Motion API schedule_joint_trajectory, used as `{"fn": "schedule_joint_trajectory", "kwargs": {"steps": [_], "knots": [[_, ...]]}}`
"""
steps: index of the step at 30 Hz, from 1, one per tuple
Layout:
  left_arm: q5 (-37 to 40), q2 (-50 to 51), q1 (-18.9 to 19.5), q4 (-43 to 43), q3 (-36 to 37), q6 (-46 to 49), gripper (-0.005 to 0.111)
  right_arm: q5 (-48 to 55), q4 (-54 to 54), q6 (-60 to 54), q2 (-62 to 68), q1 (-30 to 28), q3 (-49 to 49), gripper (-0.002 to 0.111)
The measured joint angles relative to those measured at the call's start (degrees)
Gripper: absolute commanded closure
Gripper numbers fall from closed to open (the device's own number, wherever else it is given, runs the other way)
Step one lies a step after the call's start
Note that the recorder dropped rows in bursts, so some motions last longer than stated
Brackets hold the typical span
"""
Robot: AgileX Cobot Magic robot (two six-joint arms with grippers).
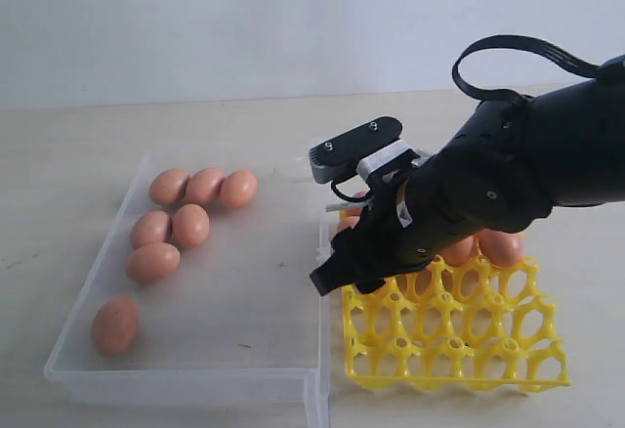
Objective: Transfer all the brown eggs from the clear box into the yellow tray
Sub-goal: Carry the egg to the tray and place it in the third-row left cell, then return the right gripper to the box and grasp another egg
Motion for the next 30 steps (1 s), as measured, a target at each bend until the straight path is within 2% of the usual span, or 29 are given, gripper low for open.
{"fn": "schedule_joint_trajectory", "kwargs": {"steps": [8, 11, 13, 15, 16, 18, 21, 24, 25, 27, 30], "knots": [[0.0, 0.0, 0.0, 0.0, 0.0, 0.0, 0.107, 0.0, -3.5, 2.5, 0.2, 0.0, 0.1, 0.108], [0.0, 0.0, 0.0, 0.0, 0.0, 0.0, 0.107, 0.0, -3.5, 2.4, 0.2, 0.0, 0.1, 0.101], [0.0, 0.0, 0.0, 0.0, 0.0, 0.0, 0.107, 0.0, -3.5, 1.4, 0.2, 0.0, 0.1, 0.089], [0.0, 0.0, 0.0, 0.0, 0.0, 0.0, 0.107, 0.0, -2.8, -0.3, 0.2, 0.0, 0.1, 0.071], [0.0, 0.0, 0.0, 0.0, 0.0, 0.0, 0.107, 0.0, -2.4, -0.9, 0.2, 0.0, 0.1, 0.048], [0.0, 0.0, 0.0, 0.0, 0.0, 0.0, 0.107, 0.0, -1.7, -1.9, 0.2, 0.0, 0.1, 0.033], [0.0, 0.0, 0.0, 0.0, 0.0, 0.0, 0.107, 1.9, -1.8, -2.2, 0.2, 0.0, -0.4, 0.044], [0.0, 0.0, 0.0, 0.0, 0.0, 0.0, 0.107, 11.6, -2.8, -2.2, -1.3, 0.0, -5.4, 0.073], [0.0, 0.0, 0.0, 0.0, 0.0, 0.0, 0.107, 13.1, -2.3, -2.6, -2.2, 0.1, -7.2, 0.087], [0.0, 0.0, 0.0, 0.0, 0.0, 0.0, 0.107, 11.6, 2.8, -5.7, -3.9, 1.1, -10.8, 0.108], [0.0, 0.0, 0.0, 0.0, 0.0, 0.0, 0.107, 5.5, 19.6, -20.7, -1.9, 5.9, -16.1, 0.103]]}}
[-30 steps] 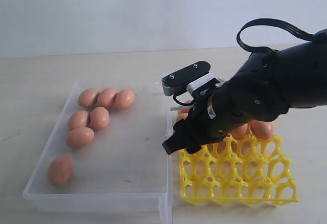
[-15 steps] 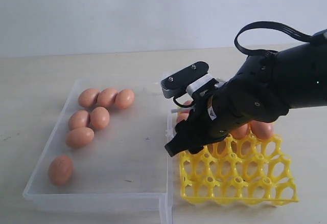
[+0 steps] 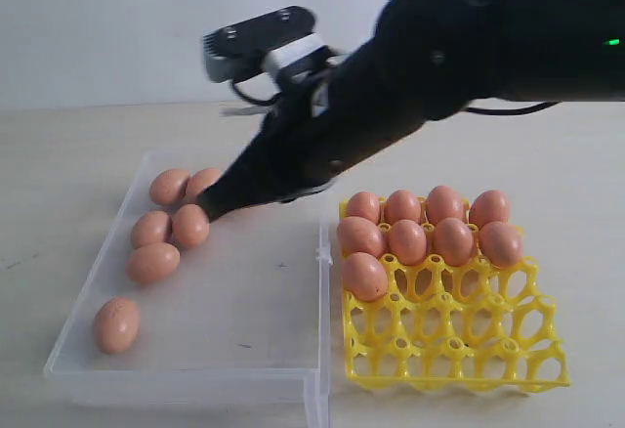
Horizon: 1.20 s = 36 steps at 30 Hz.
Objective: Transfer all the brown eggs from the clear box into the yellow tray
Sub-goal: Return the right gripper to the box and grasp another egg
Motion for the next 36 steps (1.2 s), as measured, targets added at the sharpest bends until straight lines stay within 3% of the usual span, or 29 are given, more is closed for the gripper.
{"fn": "schedule_joint_trajectory", "kwargs": {"steps": [2, 6, 8, 17, 36], "knots": [[0.0, 0.0, 0.0, 0.0, 0.0, 0.0, 0.107, 0.0, 10.2, -6.8, 6.0, 3.4, -4.4, 0.09], [0.0, 0.0, 0.0, 0.0, 0.0, 0.0, 0.107, 2.3, 16.4, -8.9, 14.8, 5.8, -11.2, 0.053], [0.0, 0.0, 0.0, 0.0, 0.0, 0.0, 0.107, 4.0, 18.7, -9.2, 19.1, 6.6, -15.3, 0.046], [0.0, 0.0, 0.0, 0.0, 0.0, 0.0, 0.107, 7.6, 21.1, -7.9, 29.1, 8.3, -26.0, 0.051], [0.0, 0.0, 0.0, 0.0, 0.0, 0.0, 0.107, 6.9, 21.1, -7.5, 33.3, 8.3, -26.8, 0.051]]}}
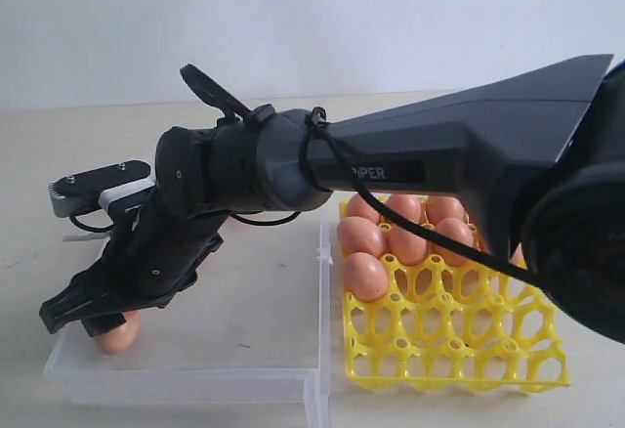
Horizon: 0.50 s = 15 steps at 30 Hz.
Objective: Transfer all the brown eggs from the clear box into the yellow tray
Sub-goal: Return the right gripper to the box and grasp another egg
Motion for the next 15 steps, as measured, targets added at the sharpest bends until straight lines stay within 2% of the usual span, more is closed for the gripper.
{"fn": "schedule_joint_trajectory", "kwargs": {"steps": [9, 11, 13, 14, 15], "knots": [[0.0, 0.0, 0.0, 0.0, 0.0, 0.0, 0.107, -1.5, 0.4, 0.1, 1.3, 0.0, 0.0, 0.05], [0.0, 0.0, 0.0, 0.0, 0.0, 0.0, 0.107, -1.7, 0.4, 0.1, 1.6, 0.0, 0.0, 0.054], [0.0, 0.0, 0.0, 0.0, 0.0, 0.0, 0.107, -1.8, 0.4, 0.1, 2.0, 0.0, 0.0, 0.085], [0.0, 0.0, 0.0, 0.0, 0.0, 0.0, 0.107, -1.8, 0.6, 0.1, 2.0, 0.0, 0.0, 0.107], [0.0, 0.0, 0.0, 0.0, 0.0, 0.0, 0.107, -1.9, 0.6, 0.1, 2.0, 0.0, 0.0, 0.108]]}}
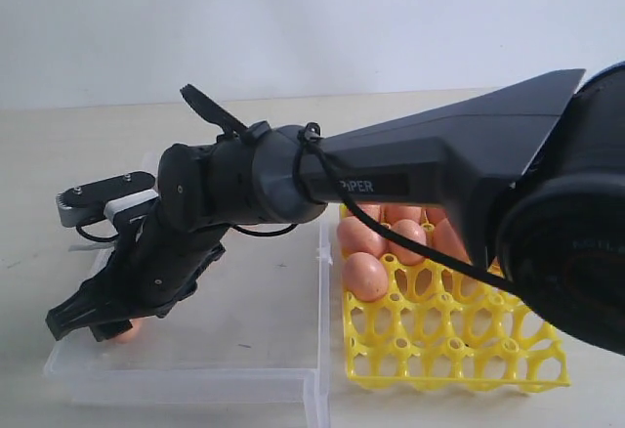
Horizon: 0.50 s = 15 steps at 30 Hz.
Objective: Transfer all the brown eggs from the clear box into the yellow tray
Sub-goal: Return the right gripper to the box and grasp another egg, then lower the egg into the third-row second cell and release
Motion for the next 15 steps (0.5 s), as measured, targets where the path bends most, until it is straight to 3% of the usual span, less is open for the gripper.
{"fn": "schedule_joint_trajectory", "kwargs": {"steps": [4, 9, 15], "knots": [[0.0, 0.0, 0.0, 0.0, 0.0, 0.0, 0.107, -9.6, -3.8, 0.0, -4.7, 0.0, 6.4, 0.108], [0.0, 0.0, 0.0, 0.0, 0.0, 0.0, 0.107, -40.2, -7.8, -8.7, -23.3, -1.1, 32.2, 0.108], [0.0, 0.0, 0.0, 0.0, 0.0, 0.0, 0.107, -51.8, -2.2, -17.9, -34.4, -4.8, 49.1, 0.108]]}}
